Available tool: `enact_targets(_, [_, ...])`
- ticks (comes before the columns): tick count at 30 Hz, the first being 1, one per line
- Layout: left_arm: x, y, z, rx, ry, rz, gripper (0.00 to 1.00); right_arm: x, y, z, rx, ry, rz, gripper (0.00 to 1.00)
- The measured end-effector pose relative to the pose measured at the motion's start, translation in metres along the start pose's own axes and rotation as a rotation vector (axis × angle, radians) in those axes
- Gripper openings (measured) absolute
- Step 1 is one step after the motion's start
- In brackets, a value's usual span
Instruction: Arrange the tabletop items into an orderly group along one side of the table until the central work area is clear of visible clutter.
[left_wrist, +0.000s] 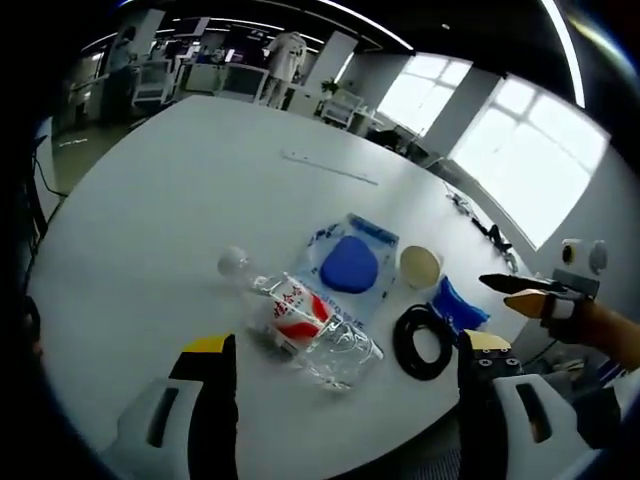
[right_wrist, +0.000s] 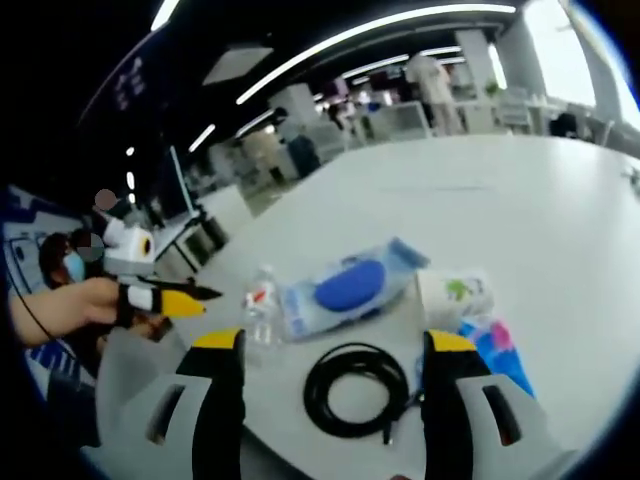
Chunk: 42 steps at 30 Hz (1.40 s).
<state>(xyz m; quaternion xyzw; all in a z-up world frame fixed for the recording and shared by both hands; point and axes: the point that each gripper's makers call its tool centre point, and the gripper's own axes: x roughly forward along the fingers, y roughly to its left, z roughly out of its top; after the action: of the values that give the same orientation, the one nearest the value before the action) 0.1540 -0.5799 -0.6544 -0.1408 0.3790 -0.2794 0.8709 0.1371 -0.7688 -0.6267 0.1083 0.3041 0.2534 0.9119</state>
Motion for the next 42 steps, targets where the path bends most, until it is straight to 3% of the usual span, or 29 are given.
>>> enact_targets(13, [0.01,0.009,0.001,-0.012,0.009,0.002,0.92,0.01,0.009,-0.005,-0.018,0.026,0.03,0.69])
enact_targets(42, [0.022,0.02,0.007,-0.067,0.005,0.009,0.92,0.052,0.06,-0.015,-0.077,0.107,0.172,0.68])
